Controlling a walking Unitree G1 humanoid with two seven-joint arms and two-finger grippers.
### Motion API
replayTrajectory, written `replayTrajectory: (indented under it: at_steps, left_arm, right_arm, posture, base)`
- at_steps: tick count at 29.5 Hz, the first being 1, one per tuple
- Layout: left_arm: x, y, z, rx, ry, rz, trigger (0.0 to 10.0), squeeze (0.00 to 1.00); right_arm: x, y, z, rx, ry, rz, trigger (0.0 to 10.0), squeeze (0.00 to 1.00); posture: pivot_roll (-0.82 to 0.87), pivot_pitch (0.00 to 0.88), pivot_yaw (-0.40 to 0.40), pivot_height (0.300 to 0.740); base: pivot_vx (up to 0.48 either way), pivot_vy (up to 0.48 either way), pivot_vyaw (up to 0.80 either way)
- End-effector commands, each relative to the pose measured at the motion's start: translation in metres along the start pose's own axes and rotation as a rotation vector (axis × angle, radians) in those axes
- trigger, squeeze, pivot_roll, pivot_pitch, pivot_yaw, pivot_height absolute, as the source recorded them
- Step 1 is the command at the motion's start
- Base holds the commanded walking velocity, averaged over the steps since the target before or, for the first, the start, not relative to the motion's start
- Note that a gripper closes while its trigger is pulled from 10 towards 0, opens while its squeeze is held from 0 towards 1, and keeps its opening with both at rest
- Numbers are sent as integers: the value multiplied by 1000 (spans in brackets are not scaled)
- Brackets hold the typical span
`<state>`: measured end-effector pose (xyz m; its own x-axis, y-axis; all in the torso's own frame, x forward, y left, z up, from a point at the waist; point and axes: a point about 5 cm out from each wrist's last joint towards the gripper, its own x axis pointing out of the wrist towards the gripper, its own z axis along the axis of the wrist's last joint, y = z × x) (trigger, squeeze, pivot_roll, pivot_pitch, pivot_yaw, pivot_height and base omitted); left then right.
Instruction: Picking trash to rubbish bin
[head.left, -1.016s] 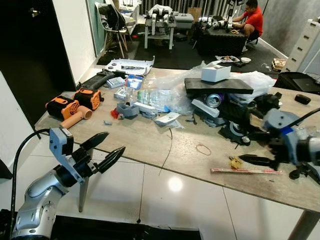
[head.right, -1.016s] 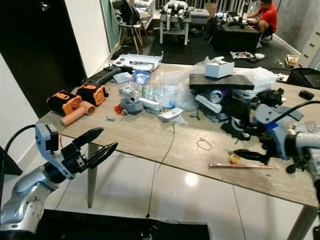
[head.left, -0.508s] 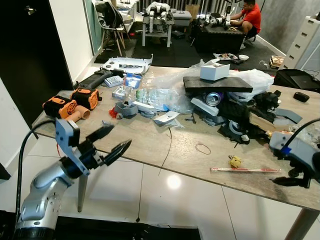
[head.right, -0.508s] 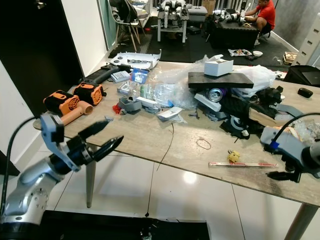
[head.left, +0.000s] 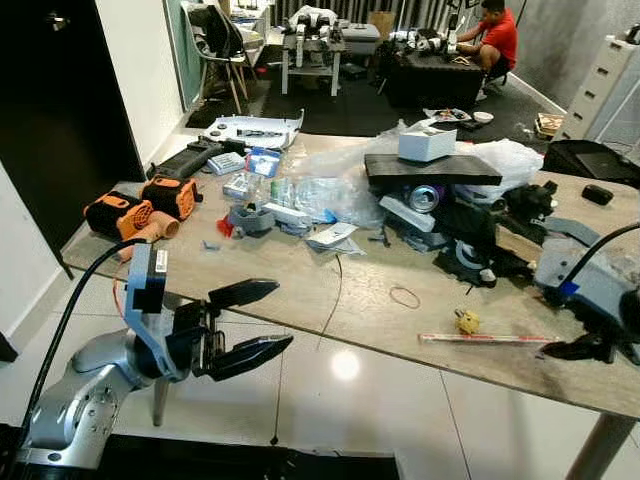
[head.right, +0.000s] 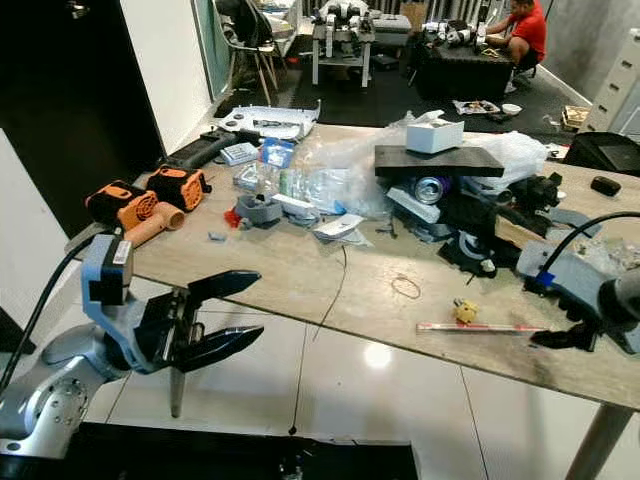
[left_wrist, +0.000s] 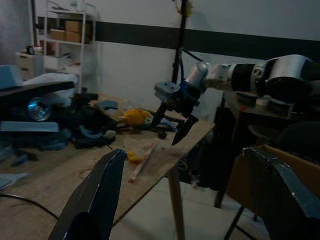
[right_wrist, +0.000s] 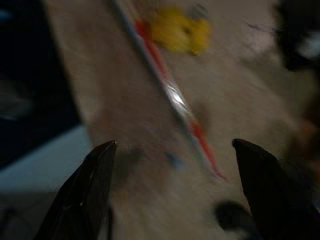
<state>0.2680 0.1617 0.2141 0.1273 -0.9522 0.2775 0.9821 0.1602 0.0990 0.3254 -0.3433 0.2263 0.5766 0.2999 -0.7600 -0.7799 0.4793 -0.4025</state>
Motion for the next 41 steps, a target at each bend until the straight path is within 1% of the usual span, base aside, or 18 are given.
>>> replayTrajectory:
  at_steps: [1, 2, 6, 13, 16, 19, 21, 25, 28, 32, 37, 41]
  left_arm:
    - [-4, -3, -4, -30, 41, -14, 10000, 0]
    - [-4, -3, -4, -30, 41, -14, 10000, 0]
    - [-3, -3, -5, -41, 62, -28, 10000, 0]
    - [-3, -6, -5, -43, 64, -32, 10000, 0]
    - [-2, -8, -6, -45, 63, -34, 10000, 0]
    - [-1, -10, -6, -49, 61, -37, 10000, 0]
    - [0, -11, -6, -53, 60, -39, 10000, 0]
    - [0, -12, -6, -55, 60, -41, 10000, 0]
    - [0, -14, -4, -58, 61, -43, 10000, 0]
    - [0, -16, -3, -57, 61, -44, 10000, 0]
    - [2, -17, -1, -57, 61, -49, 10000, 0]
    - [4, -20, 0, -57, 58, -53, 10000, 0]
  right_arm:
    - [3, 2, 3, 29, -57, 41, 10000, 0]
    - [3, 2, 3, 29, -57, 41, 10000, 0]
    - [14, 4, 13, 32, -107, 70, 10000, 0]
    - [18, 4, 16, 28, -115, 65, 10000, 0]
    - [18, 3, 14, 31, -107, 44, 10000, 0]
    - [21, 4, 11, 54, -103, 24, 10000, 0]
    - [25, 7, 4, 84, -89, 16, 10000, 0]
    - [29, 10, 0, 103, -79, 16, 10000, 0]
    - [33, 10, -1, 120, -94, -26, 10000, 0]
    - [35, 11, 0, 117, -104, -19, 10000, 0]
    - [37, 12, 2, 106, -89, -19, 10000, 0]
    - [43, 15, 3, 90, -67, -3, 10000, 0]
  posture:
    - [-89, 135, -14, 740]
    - [-89, 135, -14, 740]
    - [-85, 139, -15, 740]
    - [-77, 143, -19, 740]
    - [-75, 149, -19, 740]
    - [-75, 155, -18, 740]
    - [-72, 163, -15, 740]
    - [-67, 170, -13, 740]
    - [-64, 176, -10, 740]
    - [-63, 185, -8, 740]
    - [-63, 195, -10, 740]
    - [-60, 205, -14, 740]
  base:
    - [0, 0, 0]
    - [0, 0, 0]
    - [0, 0, 0]
    - [0, 0, 0]
    - [0, 0, 0]
    - [0, 0, 0]
    - [0, 0, 0]
    - [0, 0, 0]
    - [0, 0, 0]
    - [0, 0, 0]
    - [0, 0, 0]
    - [0, 0, 0]
